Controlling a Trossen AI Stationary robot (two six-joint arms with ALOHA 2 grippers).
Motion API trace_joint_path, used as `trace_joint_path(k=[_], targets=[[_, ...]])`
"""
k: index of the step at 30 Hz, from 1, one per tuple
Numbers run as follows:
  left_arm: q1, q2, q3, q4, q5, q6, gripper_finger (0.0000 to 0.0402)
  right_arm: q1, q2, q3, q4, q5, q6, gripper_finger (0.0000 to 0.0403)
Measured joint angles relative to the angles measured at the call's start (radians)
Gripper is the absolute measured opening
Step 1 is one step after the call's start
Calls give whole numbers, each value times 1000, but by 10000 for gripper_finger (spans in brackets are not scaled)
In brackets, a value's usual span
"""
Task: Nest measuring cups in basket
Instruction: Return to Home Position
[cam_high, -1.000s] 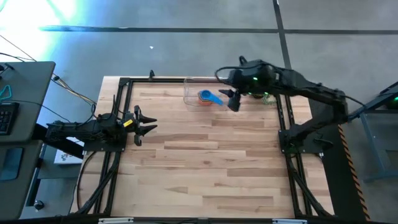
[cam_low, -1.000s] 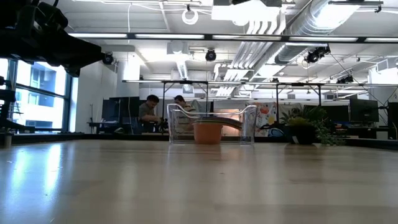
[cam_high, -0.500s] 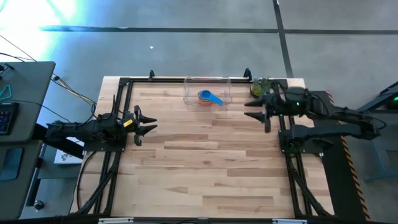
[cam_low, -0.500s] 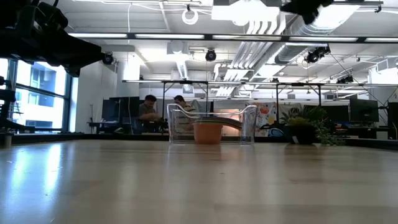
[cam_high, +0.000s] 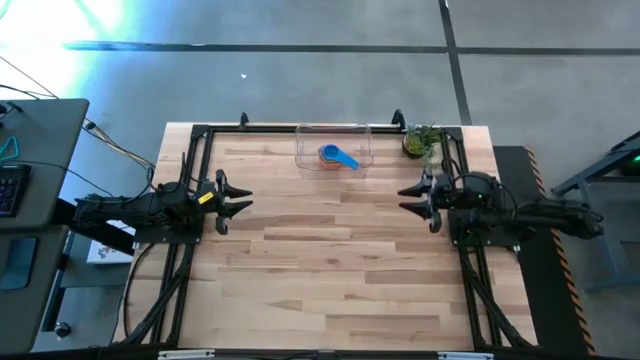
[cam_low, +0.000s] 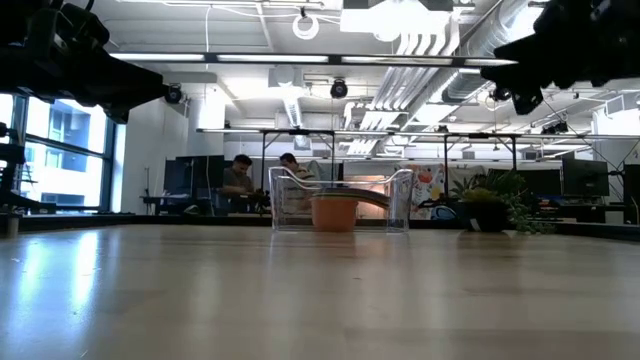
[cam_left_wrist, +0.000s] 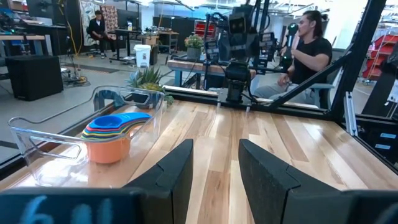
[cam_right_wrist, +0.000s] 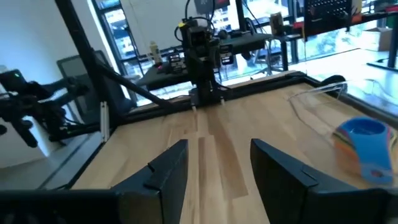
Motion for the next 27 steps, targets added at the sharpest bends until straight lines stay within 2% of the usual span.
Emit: trace_joint_path(k=[10, 13, 19, 27], targets=[[0, 0, 0, 0, 0, 0, 117, 0, -175, -167, 20, -11, 49, 165], [0, 0, 0, 0, 0, 0, 117, 0, -210, -172, -32, -1, 38, 165], [0, 0, 0, 0, 0, 0, 117, 0, -213, -172, -41, 61, -50, 165], [0, 0, 0, 0, 0, 0, 117, 0, -213, -172, -41, 60, -77, 165]])
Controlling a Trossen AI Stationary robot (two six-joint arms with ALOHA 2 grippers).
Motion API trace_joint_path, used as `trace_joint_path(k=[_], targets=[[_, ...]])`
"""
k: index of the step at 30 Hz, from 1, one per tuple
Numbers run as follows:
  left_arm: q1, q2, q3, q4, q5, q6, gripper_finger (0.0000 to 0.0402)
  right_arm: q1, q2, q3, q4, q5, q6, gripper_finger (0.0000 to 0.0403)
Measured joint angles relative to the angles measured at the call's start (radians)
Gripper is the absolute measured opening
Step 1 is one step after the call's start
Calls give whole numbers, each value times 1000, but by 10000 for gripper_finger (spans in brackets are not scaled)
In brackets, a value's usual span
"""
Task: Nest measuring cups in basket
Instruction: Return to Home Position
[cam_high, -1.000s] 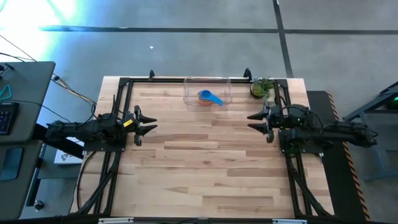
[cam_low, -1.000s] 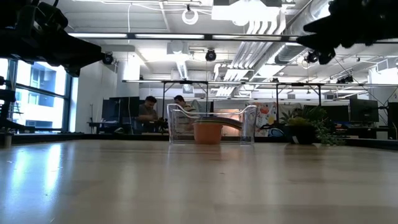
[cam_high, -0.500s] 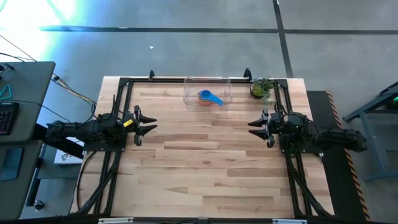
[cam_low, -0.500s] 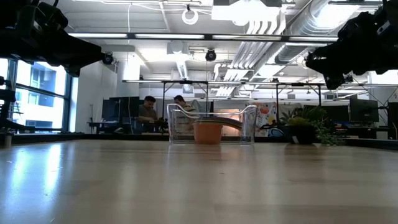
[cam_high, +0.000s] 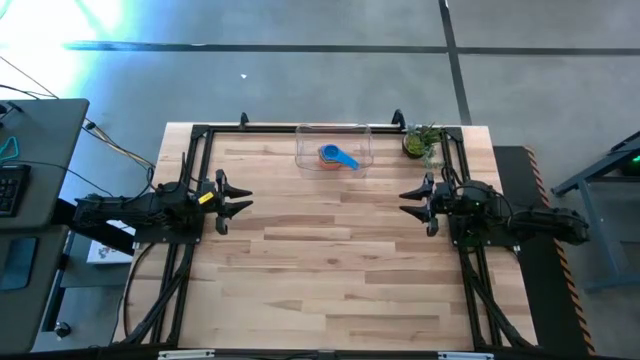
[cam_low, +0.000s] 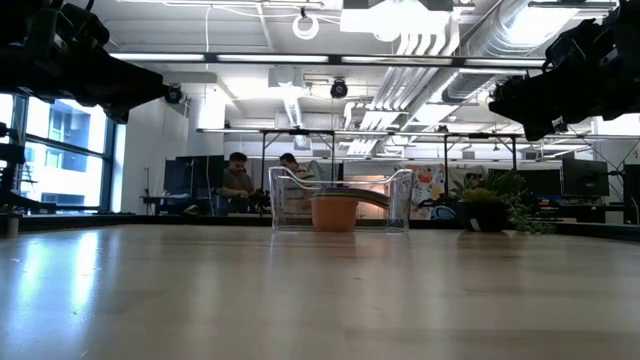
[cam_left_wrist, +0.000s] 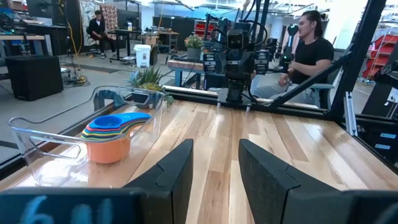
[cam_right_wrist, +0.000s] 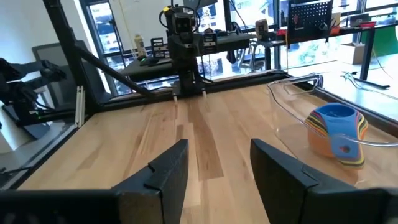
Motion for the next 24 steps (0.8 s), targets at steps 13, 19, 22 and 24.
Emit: trace_joint_path(k=[13, 19, 22, 24], targets=[[0, 0, 0, 0, 0, 0, 117, 0, 0, 0, 0, 0, -6, 165], [0, 0, 0, 0, 0, 0, 117, 0, 0, 0, 0, 0, -6, 165], [0, 0, 0, 0, 0, 0, 117, 0, 0, 0, 0, -1, -7, 165], [0, 0, 0, 0, 0, 0, 117, 0, 0, 0, 0, -1, -6, 165]])
